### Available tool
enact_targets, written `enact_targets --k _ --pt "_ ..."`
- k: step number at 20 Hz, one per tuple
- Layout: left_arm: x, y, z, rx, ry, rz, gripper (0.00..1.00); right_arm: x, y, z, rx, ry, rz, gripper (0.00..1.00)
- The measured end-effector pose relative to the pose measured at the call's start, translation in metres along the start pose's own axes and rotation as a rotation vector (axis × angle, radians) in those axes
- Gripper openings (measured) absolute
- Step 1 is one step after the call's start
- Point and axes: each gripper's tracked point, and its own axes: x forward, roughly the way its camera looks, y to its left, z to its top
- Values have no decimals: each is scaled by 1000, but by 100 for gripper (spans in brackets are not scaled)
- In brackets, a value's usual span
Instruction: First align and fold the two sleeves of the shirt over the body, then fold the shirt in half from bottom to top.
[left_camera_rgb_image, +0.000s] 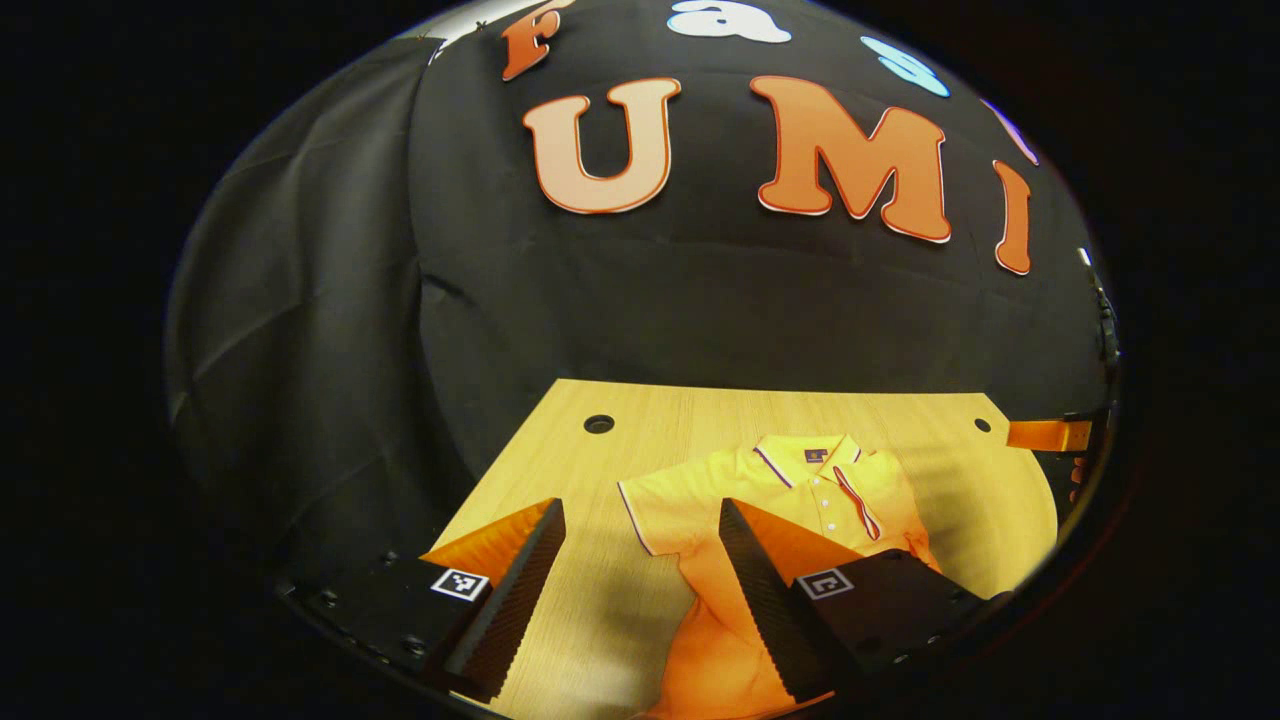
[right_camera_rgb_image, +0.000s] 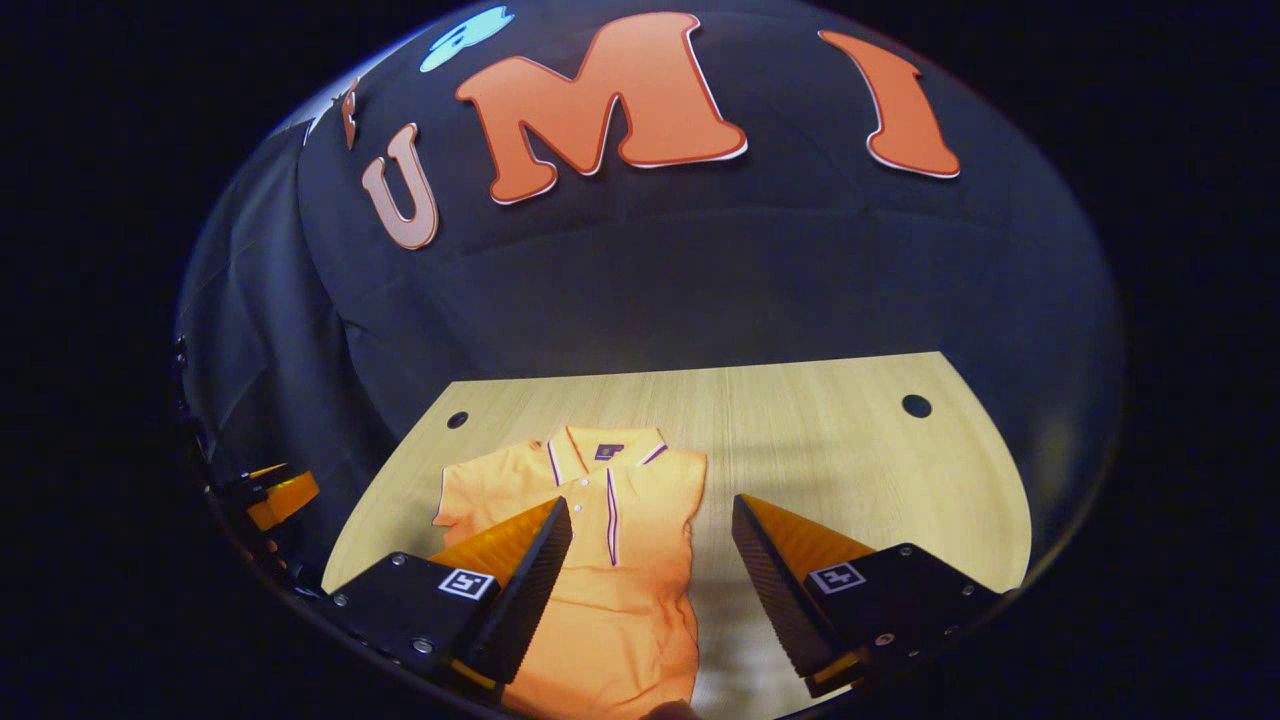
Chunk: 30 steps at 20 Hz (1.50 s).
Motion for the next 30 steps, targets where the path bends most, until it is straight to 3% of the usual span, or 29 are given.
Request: enact_targets --k 3,7,15,18,21,24,30 --pt "35 2 -8 25 61 -55 96 -38 13 0 24 -67 -40 99" --pt "77 -6 -19 44 157 -134 96 -90 17 6 34 -194 -168 98" --pt "175 -9 -56 91 377 -159 96 -149 18 -19 16 -246 -374 98" --pt "194 -8 -72 33 485 -154 96 -163 15 -18 11 -254 -424 98" --pt "214 -5 -90 -14 586 -127 96 -173 17 -18 29 -258 -442 98" --pt "235 4 -101 62 651 -84 96 -179 20 -23 21 -254 -456 98" --pt "245 4 -114 47 728 -69 97 -172 25 -16 65 -268 -426 98"
